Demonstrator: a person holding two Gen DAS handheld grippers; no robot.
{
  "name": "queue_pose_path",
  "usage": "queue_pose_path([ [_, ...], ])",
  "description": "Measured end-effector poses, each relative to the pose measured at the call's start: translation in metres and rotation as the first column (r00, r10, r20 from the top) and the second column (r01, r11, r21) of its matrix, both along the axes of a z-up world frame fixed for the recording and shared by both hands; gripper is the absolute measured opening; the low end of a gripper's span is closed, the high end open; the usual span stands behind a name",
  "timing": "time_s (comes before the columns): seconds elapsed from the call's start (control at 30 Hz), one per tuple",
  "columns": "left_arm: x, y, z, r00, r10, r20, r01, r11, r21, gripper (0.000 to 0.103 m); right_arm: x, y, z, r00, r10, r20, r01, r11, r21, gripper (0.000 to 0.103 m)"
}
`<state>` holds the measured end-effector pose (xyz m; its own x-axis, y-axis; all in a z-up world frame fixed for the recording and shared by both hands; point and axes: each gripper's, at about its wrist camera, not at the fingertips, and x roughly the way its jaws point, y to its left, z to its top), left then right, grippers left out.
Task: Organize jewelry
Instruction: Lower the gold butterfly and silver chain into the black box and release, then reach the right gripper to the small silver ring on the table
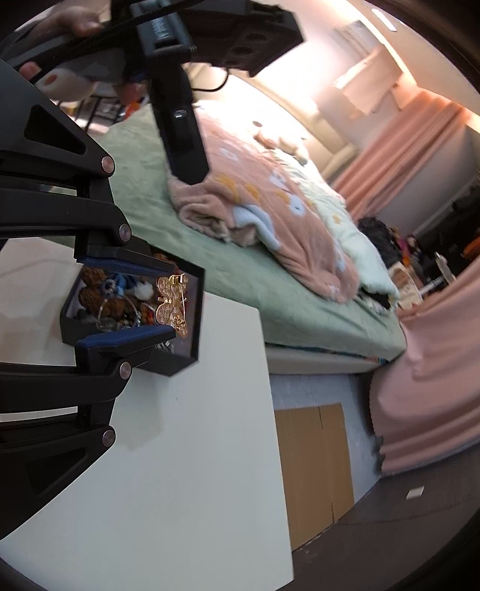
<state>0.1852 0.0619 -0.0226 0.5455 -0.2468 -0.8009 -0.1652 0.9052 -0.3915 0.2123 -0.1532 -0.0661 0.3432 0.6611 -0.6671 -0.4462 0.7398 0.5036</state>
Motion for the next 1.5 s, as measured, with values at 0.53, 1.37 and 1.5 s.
queue_pose_path([
  [0.53,-0.002,-0.044,-0.004,0.991,-0.134,0.001,0.134,0.99,0.054,0.085,0.022,-0.078,-0.009,0.975,-0.182,-0.125,0.177,0.983,-0.05,0.066],
  [1.37,-0.003,-0.049,-0.017,0.992,-0.118,-0.044,0.12,0.992,0.042,0.085,0.02,-0.085,-0.027,0.972,-0.164,-0.165,0.135,0.975,-0.176,0.066],
  [1.5,-0.005,-0.036,-0.027,0.995,-0.07,-0.073,0.071,0.997,0.017,0.085,0.02,-0.08,-0.031,0.972,-0.16,-0.172,0.126,0.974,-0.189,0.066],
])
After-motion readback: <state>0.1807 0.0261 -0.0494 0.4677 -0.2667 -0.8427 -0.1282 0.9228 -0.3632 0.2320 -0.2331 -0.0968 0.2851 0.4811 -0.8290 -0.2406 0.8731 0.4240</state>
